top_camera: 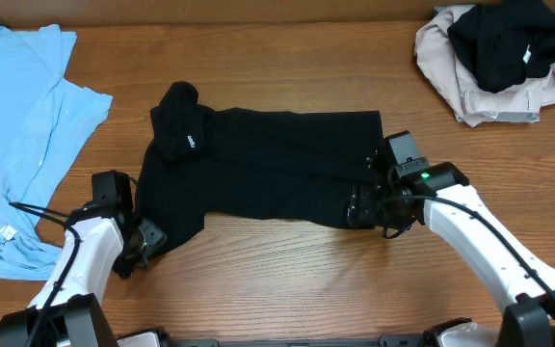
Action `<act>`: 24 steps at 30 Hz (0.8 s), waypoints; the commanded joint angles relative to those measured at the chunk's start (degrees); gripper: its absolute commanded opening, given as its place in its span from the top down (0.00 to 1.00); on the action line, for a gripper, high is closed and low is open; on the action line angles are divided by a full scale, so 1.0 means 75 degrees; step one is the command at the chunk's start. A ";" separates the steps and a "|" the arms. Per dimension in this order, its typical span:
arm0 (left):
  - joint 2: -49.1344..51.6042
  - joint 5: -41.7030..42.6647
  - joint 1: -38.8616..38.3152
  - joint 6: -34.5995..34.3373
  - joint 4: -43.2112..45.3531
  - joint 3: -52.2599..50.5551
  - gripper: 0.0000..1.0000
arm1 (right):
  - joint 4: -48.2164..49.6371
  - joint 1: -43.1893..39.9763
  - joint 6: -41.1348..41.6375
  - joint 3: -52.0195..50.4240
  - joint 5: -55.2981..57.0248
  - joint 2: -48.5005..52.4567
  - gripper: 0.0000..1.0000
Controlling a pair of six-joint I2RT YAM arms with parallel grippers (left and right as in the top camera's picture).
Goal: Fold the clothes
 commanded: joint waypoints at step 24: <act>0.0181 0.0685 0.0026 0.0970 -0.1090 0.1463 0.96 | 0.1600 0.0029 0.0994 -0.1533 0.0443 0.0385 0.44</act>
